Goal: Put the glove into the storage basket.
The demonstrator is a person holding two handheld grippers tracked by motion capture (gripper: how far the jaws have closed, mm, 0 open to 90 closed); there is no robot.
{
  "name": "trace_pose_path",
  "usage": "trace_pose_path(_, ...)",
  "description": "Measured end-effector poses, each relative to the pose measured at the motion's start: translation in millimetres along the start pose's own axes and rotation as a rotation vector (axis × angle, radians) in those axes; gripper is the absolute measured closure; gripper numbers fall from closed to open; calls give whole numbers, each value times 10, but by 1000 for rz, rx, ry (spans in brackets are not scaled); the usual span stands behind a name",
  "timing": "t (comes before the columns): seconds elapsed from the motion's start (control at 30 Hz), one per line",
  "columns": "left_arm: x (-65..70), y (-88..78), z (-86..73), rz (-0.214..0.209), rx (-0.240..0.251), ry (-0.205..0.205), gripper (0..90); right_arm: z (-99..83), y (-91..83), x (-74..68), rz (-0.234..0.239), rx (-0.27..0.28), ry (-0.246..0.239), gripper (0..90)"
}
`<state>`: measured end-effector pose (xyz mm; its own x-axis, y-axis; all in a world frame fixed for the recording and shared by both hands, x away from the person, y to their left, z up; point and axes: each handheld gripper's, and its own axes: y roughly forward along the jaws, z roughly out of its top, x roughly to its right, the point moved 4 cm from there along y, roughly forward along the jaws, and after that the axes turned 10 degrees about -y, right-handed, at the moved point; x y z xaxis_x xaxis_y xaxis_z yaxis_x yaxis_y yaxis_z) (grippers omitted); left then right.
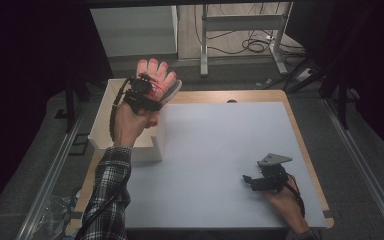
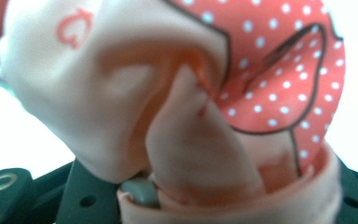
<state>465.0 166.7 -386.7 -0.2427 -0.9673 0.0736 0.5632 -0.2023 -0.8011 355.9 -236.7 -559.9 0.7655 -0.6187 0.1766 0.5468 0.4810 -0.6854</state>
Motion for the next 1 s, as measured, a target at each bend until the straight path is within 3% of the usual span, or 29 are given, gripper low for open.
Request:
trace_pose_path(0.43, -432, 151, -154, 90, -2, -124, 482, -1, 0, 0, -1, 0, -3, 194)
trace_pose_path(0.57, -503, 247, -196, 113, -14, -139, 481, 0, 0, 0, -2, 0, -1, 194)
trace_pose_path(1.0, -585, 743, -367, 111, -59, -198, 469, -1, 0, 0, -2, 1, -2, 193)
